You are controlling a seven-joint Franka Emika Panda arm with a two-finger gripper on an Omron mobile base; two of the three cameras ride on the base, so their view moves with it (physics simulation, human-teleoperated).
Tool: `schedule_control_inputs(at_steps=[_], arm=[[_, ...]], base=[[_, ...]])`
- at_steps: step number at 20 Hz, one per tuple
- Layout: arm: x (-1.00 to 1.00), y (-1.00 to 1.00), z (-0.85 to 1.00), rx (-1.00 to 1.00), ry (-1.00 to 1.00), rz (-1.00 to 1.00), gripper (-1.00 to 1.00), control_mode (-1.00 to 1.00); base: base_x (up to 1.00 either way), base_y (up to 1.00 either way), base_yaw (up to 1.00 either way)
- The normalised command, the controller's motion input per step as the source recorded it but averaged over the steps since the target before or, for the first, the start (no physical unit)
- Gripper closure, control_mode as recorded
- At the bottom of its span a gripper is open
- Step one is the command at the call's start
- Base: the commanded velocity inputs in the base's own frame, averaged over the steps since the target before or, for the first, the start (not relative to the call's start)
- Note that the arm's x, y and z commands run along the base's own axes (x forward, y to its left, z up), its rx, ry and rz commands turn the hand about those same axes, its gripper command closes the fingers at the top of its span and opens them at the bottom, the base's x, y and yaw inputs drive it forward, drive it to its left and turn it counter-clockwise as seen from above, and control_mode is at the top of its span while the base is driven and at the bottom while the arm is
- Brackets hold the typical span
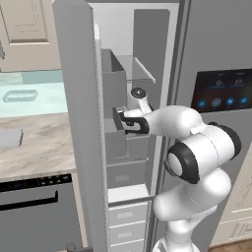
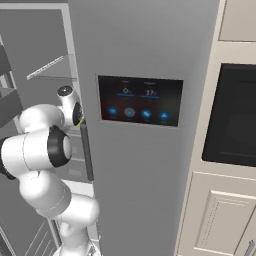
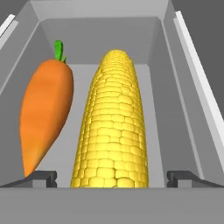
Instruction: Take the carrot and corn out of the freezer and place them in the tupperware container on the counter. Then put the tupperware containing the vegetables back in the freezer.
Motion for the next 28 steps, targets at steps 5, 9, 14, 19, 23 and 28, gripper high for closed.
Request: schedule_control_inputs(at_steps=[5,9,14,19,23,28], arm=[[0.04,0.00,-0.07,0.00,0.00,0.00,1.00,-1.00],[0.00,0.00,0.00,0.00,0.00,0.00,1.00,-1.00],[0.00,0.00,0.00,0.00,0.00,0.00,1.00,-1.00],[-0.32,0.00,0.00,0.00,-0.02,0.00,1.00,-1.00],[-0.74,0.00,0.02,0.00,-0.02,0.01,1.00,-1.00],[-0.81,0.00,0.18,0.00,0.00,0.05,1.00,-1.00]], base=[[0.00,0.00,0.00],[0.00,0.00,0.00],[0.00,0.00,0.00],[0.00,0.00,0.00],[0.00,0.00,0.00],[0.00,0.00,0.00]])
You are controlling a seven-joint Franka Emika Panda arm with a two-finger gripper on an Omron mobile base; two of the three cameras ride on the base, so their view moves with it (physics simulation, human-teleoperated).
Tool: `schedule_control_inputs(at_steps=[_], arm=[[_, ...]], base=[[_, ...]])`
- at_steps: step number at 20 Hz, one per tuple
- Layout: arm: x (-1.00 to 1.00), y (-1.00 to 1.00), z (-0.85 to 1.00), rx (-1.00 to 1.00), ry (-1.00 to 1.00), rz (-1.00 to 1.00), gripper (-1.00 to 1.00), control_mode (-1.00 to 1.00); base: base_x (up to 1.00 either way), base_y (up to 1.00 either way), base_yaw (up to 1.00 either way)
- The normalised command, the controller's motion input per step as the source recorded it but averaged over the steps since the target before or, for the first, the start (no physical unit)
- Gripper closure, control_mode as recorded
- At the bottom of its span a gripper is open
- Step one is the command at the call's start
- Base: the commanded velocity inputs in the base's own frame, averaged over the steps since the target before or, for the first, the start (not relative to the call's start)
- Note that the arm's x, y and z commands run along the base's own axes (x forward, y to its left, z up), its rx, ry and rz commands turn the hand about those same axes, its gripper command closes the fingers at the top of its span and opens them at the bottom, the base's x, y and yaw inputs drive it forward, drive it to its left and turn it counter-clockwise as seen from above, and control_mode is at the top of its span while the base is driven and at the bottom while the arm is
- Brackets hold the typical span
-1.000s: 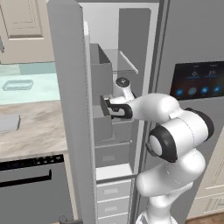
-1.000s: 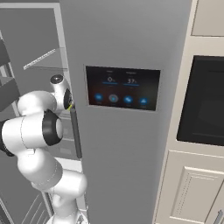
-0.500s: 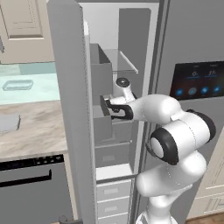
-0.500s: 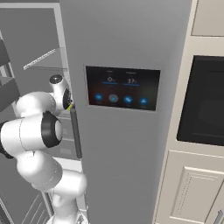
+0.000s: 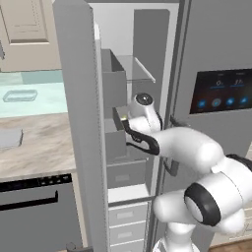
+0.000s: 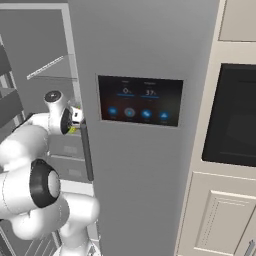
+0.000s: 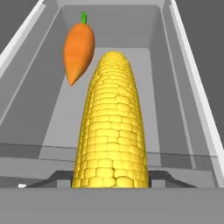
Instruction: Take the carrot and corn out of the freezer and place them in the tupperware container on the counter. Then put the tupperware containing the vegetables back in the freezer.
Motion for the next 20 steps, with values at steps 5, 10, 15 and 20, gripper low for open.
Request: schedule_control_inputs(at_steps=[5,10,15,20], arm=[[-0.83,-0.02,0.42,0.00,0.00,0.03,1.00,-1.00],[-0.68,-0.15,0.32,0.00,0.00,0.03,1.00,-1.00],[-0.65,-0.25,0.20,0.00,0.00,0.03,1.00,-1.00],[-0.76,-0.14,0.40,0.00,0.00,0.01,1.00,-1.00]], base=[[0.00,0.00,0.00],[0.00,0.00,0.00],[0.00,0.00,0.00],[0.00,0.00,0.00]])
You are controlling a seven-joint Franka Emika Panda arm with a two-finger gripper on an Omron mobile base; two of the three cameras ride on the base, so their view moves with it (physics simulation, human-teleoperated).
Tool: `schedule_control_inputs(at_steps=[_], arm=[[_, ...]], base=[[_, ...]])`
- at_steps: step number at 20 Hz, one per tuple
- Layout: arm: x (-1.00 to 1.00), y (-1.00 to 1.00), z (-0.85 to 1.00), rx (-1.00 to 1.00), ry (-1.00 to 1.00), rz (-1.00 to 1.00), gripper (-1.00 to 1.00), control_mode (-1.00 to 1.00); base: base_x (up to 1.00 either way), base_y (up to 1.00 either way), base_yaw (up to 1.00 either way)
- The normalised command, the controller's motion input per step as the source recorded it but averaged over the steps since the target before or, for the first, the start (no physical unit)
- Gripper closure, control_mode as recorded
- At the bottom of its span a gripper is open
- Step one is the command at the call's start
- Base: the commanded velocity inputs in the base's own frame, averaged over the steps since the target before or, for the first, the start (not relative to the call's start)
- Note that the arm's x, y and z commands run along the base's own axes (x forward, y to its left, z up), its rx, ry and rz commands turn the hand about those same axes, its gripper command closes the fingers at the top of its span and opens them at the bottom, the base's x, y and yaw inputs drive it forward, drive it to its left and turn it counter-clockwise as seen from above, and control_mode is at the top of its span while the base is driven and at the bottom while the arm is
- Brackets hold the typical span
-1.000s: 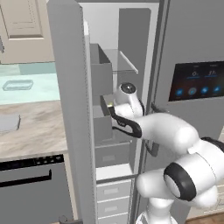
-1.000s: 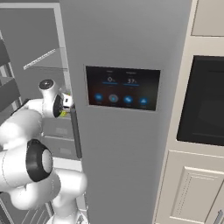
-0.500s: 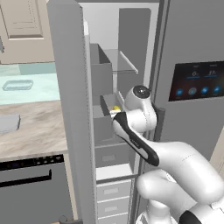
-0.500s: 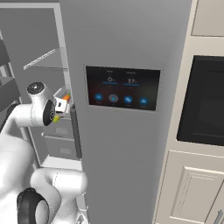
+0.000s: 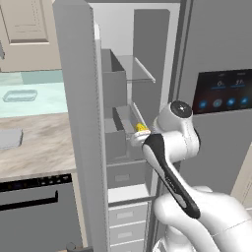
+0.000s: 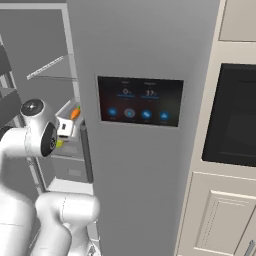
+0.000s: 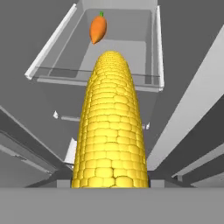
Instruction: Take the carrot and corn out of the freezer and place them in the tupperware container on the counter. Then put the tupperware containing the vegetables back in the freezer.
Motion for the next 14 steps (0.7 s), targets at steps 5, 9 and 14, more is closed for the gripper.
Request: schedule_control_inputs(at_steps=[5,9,14], arm=[[-0.72,-0.21,0.44,0.00,0.00,0.00,1.00,-1.00],[-0.61,-0.25,0.44,0.00,0.00,-0.04,1.00,-1.00],[-0.34,-0.10,0.40,0.00,-0.02,-0.01,1.00,-1.00]], base=[[0.00,0.00,0.00],[0.00,0.00,0.00],[0.00,0.00,0.00]])
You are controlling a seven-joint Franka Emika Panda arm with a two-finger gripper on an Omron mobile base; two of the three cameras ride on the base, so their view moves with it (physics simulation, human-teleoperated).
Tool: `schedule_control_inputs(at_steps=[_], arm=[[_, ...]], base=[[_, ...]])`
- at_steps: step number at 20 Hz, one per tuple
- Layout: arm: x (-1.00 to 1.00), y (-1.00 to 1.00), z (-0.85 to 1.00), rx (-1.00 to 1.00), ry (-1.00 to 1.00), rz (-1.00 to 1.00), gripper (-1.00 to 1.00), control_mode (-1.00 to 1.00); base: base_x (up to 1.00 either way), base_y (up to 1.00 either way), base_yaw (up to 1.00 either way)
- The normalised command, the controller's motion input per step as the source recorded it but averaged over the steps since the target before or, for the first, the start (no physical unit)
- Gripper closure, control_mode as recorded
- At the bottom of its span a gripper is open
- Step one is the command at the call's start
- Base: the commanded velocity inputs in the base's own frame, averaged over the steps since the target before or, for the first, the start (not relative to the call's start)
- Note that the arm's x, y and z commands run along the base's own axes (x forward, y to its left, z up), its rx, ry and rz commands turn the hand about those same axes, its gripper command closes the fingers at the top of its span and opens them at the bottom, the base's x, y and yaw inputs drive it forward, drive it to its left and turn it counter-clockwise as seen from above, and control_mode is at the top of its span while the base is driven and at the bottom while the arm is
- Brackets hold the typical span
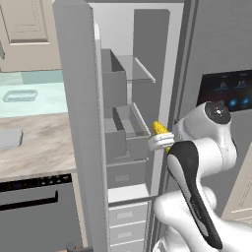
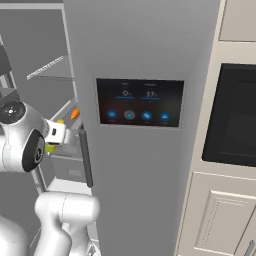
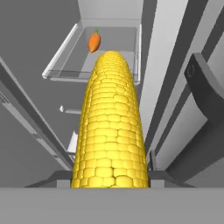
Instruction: Take the carrot and corn out of the freezer and place them in the tupperware container on the counter. Then put the tupperware containing the vegetables back in the freezer.
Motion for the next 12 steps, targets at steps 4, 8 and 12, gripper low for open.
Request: schedule_control_inputs(at_steps=[4,8,12], arm=[[-0.59,-0.08,0.44,0.00,-0.04,0.00,1.00,-1.00],[-0.74,-0.17,0.36,0.00,-0.07,-0.02,1.00,-1.00],[-0.70,-0.22,0.29,0.00,-0.07,-0.04,1.00,-1.00]], base=[[0.00,0.00,0.00],[0.00,0.00,0.00],[0.00,0.00,0.00]])
